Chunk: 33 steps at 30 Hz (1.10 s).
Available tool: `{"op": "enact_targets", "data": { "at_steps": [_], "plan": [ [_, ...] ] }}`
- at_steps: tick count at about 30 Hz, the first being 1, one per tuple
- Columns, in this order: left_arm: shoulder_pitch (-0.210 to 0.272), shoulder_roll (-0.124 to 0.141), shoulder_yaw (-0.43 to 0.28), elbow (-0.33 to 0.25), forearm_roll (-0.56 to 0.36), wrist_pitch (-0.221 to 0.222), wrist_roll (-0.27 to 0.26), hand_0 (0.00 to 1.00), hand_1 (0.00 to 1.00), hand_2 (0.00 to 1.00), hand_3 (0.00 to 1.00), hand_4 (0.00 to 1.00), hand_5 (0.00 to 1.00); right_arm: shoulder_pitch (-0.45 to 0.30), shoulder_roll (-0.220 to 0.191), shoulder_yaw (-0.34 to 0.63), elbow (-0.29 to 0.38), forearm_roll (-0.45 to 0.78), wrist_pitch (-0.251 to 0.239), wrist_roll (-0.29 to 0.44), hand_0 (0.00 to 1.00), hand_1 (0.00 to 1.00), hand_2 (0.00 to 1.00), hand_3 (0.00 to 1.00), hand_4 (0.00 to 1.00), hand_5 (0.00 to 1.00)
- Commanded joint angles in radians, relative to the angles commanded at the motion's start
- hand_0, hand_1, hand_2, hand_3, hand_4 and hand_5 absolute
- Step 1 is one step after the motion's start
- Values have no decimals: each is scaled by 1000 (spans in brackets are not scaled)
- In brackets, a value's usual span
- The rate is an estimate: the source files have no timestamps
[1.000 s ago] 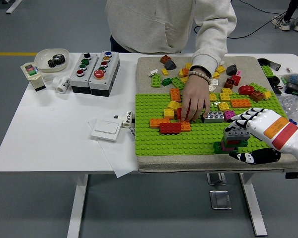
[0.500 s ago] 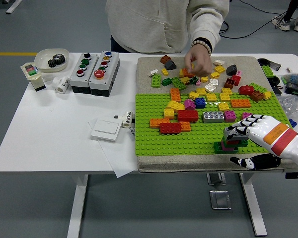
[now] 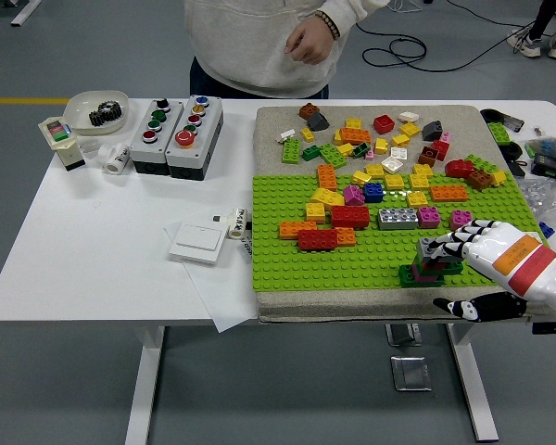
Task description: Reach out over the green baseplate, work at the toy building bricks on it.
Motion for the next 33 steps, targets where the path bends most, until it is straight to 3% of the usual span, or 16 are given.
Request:
{"op": "enact_targets", "data": {
  "at_steps": [24,33],
  "plan": [
    [-4,0,8,-2,-13,-2,-5,606,723,699,556,579,621,9,-1,-9,-2,-26,19,-15,676,677,728,625,799,545],
    [-6,1,11,-2,-17,-2,-7,606,723,700,556,578,621,17,1,-11,-5,-36,22,-22,607,663,732,633,800,541]
  ]
}}
